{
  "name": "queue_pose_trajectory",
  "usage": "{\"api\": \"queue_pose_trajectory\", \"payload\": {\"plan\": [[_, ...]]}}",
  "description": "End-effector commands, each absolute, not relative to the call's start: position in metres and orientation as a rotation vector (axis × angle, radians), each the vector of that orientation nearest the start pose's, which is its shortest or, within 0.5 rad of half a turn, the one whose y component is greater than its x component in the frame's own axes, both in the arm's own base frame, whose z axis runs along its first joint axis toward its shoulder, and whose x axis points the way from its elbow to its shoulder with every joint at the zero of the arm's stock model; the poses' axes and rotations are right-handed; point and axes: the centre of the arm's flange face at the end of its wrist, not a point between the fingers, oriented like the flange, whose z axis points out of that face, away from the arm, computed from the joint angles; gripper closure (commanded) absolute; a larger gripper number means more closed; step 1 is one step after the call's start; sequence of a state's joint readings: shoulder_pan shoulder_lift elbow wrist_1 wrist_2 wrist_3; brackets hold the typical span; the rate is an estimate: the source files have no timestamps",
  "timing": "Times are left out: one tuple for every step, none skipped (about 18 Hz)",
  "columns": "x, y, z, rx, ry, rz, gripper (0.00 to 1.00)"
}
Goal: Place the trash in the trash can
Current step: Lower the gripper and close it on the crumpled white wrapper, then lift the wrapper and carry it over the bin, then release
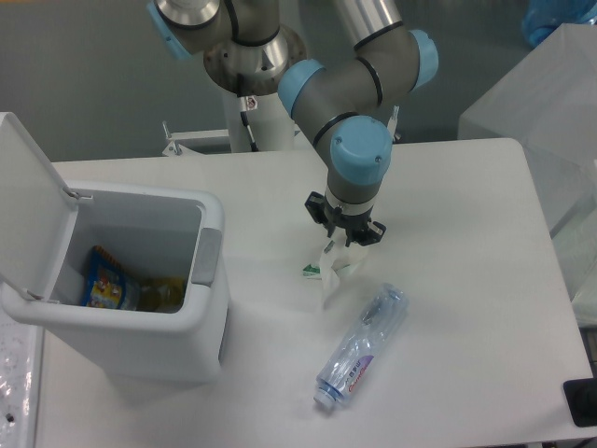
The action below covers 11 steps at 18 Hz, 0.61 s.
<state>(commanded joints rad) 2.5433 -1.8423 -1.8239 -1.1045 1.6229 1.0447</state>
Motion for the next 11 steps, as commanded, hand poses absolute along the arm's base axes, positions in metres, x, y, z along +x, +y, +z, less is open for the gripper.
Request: {"api": "queue_pose_trajectory", "payload": {"plan": [[-0.38, 0.414, 0.273, -3.212, 0.116, -0.028, 1.0], [-0.379, 0.414, 0.279, -3.206, 0.117, -0.014, 1.0], [-0.379, 0.414, 0.29, -3.192, 0.123, 0.009, 1.0], [-0.383, 0.416, 0.3, -3.178, 0.122, 0.021, 1.0], [-0.388, 0.419, 0.31, -3.158, 0.121, 0.039, 1.0], [-0.391, 0.424, 0.319, -3.133, 0.122, 0.048, 1.0], [-0.39, 0.427, 0.322, -3.113, 0.122, 0.034, 1.0], [-0.387, 0.427, 0.326, -3.102, 0.124, 0.017, 1.0], [-0.384, 0.426, 0.337, -3.082, 0.122, 0.026, 1.0], [-0.384, 0.426, 0.345, -3.057, 0.118, 0.026, 1.0], [-0.386, 0.43, 0.356, -3.022, 0.117, 0.029, 1.0]]}}
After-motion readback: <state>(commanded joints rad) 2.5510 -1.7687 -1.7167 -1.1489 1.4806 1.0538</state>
